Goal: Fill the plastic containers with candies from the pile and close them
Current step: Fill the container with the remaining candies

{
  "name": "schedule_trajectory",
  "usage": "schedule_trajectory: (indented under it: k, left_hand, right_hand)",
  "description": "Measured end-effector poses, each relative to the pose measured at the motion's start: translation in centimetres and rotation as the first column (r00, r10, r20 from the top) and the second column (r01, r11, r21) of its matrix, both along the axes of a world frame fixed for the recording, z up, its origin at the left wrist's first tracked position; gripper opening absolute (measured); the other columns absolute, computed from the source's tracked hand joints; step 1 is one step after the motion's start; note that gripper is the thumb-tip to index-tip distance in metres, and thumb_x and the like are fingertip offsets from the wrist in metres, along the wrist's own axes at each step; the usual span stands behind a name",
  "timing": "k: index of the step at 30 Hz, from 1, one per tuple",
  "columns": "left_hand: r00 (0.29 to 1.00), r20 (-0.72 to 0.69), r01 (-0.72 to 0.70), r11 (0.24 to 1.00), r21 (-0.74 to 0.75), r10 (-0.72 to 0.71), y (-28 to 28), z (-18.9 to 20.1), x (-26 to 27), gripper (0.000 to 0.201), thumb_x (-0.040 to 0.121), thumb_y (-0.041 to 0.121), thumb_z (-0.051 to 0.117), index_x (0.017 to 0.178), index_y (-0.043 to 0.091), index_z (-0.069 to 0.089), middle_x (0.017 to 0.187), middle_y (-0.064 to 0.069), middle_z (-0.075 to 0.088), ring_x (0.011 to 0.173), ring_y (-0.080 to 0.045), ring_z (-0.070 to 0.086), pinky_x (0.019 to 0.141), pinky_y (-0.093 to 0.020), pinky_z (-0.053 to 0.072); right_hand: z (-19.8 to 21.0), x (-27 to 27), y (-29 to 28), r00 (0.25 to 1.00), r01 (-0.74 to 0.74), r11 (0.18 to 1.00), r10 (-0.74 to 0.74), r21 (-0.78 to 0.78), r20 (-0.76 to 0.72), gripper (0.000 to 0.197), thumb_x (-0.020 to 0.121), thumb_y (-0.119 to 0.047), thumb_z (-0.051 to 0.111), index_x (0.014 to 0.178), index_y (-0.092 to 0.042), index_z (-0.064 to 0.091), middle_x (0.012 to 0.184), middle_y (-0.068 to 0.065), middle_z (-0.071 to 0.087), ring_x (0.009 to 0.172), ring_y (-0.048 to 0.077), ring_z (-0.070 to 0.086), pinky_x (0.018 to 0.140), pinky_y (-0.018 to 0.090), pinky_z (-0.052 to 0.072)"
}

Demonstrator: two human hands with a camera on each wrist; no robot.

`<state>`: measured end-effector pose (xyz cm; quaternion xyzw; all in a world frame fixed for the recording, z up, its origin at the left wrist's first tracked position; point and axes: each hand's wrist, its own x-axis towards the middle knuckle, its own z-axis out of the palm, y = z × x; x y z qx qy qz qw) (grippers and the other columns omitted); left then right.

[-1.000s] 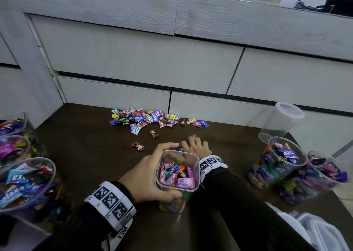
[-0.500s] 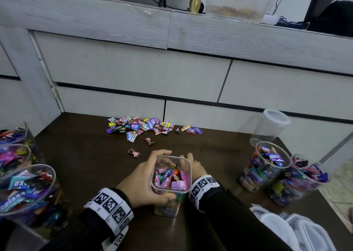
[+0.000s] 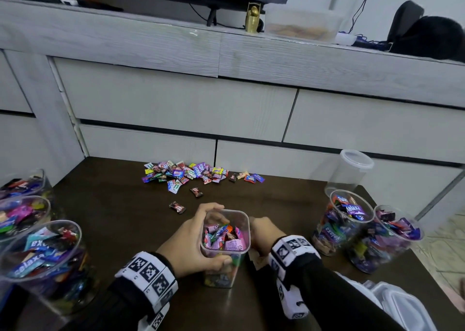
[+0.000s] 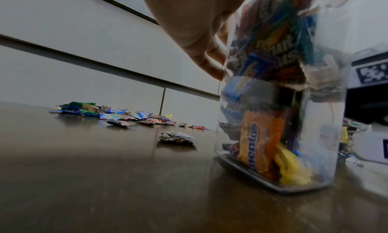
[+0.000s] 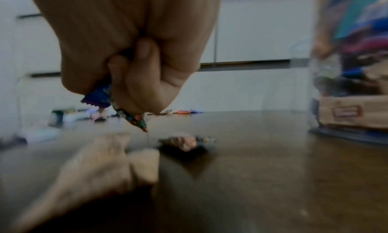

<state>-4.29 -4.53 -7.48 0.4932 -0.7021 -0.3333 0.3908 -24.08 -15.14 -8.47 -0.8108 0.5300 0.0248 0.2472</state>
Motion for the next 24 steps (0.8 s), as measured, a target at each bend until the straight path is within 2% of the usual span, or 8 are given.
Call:
schedule_trajectory:
  k: [5, 8, 10, 12, 15, 17, 19, 24]
  left_hand:
    - [1.0, 0.013, -0.015, 1.0, 0.024, 0.015, 0.2, 0.2, 0.0, 0.089, 0.058, 0.048, 0.087, 0.127, 0.054, 0.031, 0.119, 0.023, 0.06, 0.117, 0.0, 0.058, 0.103, -0.033, 0.048]
    - [1.0, 0.023, -0.019, 0.999, 0.039, 0.018, 0.3, 0.4, -0.1, 0.088, 0.057, 0.051, 0.086, 0.125, 0.056, 0.03, 0.119, 0.028, 0.058, 0.116, 0.003, 0.058, 0.102, -0.03, 0.048]
    - [0.999, 0.027, -0.024, 0.999, 0.041, 0.022, 0.4, 0.6, -0.1, 0.088, 0.057, 0.053, 0.086, 0.125, 0.058, 0.029, 0.12, 0.023, 0.059, 0.115, 0.003, 0.058, 0.102, -0.032, 0.049]
    - [0.999, 0.043, -0.02, 0.999, 0.037, 0.019, 0.5, 0.9, -0.2, 0.087, 0.059, 0.056, 0.085, 0.124, 0.059, 0.028, 0.122, 0.022, 0.059, 0.116, 0.003, 0.057, 0.103, -0.032, 0.048]
    - [0.999, 0.043, -0.001, 1.0, 0.027, 0.0, 0.9, 1.0, -0.5, 0.085, 0.061, 0.058, 0.084, 0.125, 0.055, 0.029, 0.12, 0.021, 0.06, 0.114, 0.003, 0.059, 0.1, -0.033, 0.05]
    - [1.0, 0.028, 0.008, 0.999, 0.039, -0.009, 1.2, 1.0, -0.7, 0.085, 0.06, 0.06, 0.084, 0.126, 0.052, 0.03, 0.119, 0.018, 0.063, 0.113, 0.002, 0.061, 0.098, -0.036, 0.052]
    - [1.0, -0.001, 0.023, 0.999, 0.049, -0.023, 1.4, 0.9, -0.8, 0.087, 0.061, 0.059, 0.085, 0.128, 0.048, 0.031, 0.121, 0.015, 0.064, 0.115, -0.001, 0.061, 0.099, -0.039, 0.051]
    - [1.0, -0.006, 0.025, 0.998, 0.049, -0.025, 1.5, 1.1, -0.7, 0.091, 0.059, 0.061, 0.085, 0.131, 0.047, 0.03, 0.124, 0.017, 0.061, 0.117, -0.001, 0.059, 0.099, -0.038, 0.051]
  right_hand:
    - [5.1, -1.5, 0.7, 0.894, 0.128, 0.991, -0.097, -0.043, 0.438, 0.012, 0.093, -0.022, 0.052, 0.083, -0.016, 0.054, 0.062, 0.0, 0.054, 0.037, 0.0, 0.045, 0.037, 0.015, 0.036]
    - [9.0, -1.0, 2.1, 0.778, 0.087, 0.996, -0.081, 0.02, 0.624, 0.014, 0.097, -0.024, 0.05, 0.084, -0.02, 0.054, 0.056, -0.001, 0.05, 0.03, 0.003, 0.039, 0.032, 0.015, 0.03]
    - [10.9, -0.3, 3.3, 0.75, -0.022, 1.0, 0.004, 0.019, 0.662, 0.012, 0.098, -0.025, 0.049, 0.088, -0.02, 0.053, 0.051, -0.006, 0.049, 0.031, 0.005, 0.039, 0.033, 0.015, 0.03]
    - [12.0, 0.7, 4.5, 0.779, -0.141, 0.988, 0.152, -0.065, 0.608, 0.011, 0.097, -0.023, 0.05, 0.089, -0.016, 0.053, 0.049, -0.01, 0.049, 0.035, 0.003, 0.042, 0.035, 0.017, 0.033]
    - [12.1, 2.2, 5.7, 0.865, -0.292, 0.921, 0.369, -0.259, 0.338, 0.013, 0.093, -0.023, 0.054, 0.086, -0.013, 0.052, 0.067, -0.003, 0.053, 0.059, 0.014, 0.051, 0.055, 0.023, 0.037]
    - [11.8, 2.7, 6.0, 0.886, -0.385, 0.875, 0.44, -0.294, 0.148, 0.014, 0.092, -0.029, 0.054, 0.087, -0.016, 0.051, 0.073, 0.001, 0.056, 0.071, 0.021, 0.051, 0.062, 0.029, 0.035]
    - [11.7, 2.9, 6.1, 0.879, -0.451, 0.841, 0.477, -0.298, 0.015, 0.016, 0.09, -0.034, 0.057, 0.095, -0.019, 0.058, 0.086, 0.006, 0.065, 0.083, 0.024, 0.056, 0.068, 0.032, 0.041]
    - [12.4, 2.6, 6.1, 0.852, -0.513, 0.822, 0.523, -0.247, -0.029, 0.029, 0.081, -0.04, 0.07, 0.104, -0.022, 0.066, 0.1, 0.002, 0.067, 0.094, 0.019, 0.059, 0.082, 0.036, 0.048]
